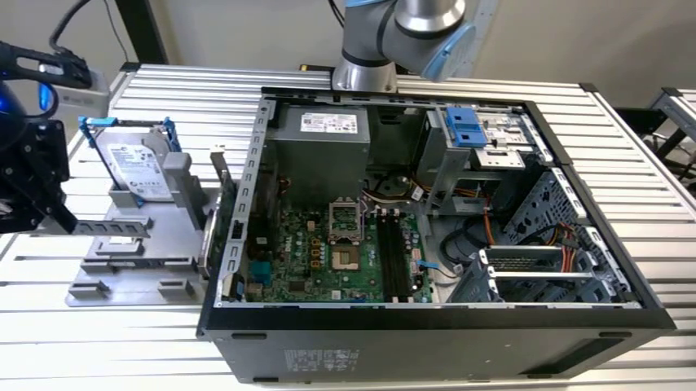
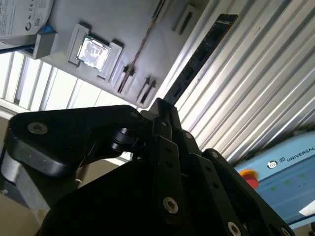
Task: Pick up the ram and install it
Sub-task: 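Pick up the ram and move it above insertion slot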
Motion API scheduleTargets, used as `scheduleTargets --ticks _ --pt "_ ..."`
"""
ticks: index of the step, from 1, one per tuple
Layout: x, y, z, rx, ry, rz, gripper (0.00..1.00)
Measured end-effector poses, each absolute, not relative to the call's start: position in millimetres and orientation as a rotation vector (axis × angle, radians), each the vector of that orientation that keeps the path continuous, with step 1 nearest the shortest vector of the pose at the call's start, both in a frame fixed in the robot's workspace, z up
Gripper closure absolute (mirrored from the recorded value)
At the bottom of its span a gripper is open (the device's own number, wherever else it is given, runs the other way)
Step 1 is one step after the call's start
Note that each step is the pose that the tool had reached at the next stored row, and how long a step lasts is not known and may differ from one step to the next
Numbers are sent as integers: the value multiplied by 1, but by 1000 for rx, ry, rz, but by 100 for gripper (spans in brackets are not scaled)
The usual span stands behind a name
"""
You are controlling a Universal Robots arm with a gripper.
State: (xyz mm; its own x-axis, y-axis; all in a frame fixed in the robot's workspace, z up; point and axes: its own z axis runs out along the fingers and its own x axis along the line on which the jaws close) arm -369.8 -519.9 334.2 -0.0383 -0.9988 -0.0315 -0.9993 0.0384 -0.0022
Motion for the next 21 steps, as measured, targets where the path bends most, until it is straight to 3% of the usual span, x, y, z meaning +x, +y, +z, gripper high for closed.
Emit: scheduleTargets --ticks 14,21 --pt "-370 -520 391 -2162 2246 32 100" --pt "-370 -520 395 -2161 2245 30 100"
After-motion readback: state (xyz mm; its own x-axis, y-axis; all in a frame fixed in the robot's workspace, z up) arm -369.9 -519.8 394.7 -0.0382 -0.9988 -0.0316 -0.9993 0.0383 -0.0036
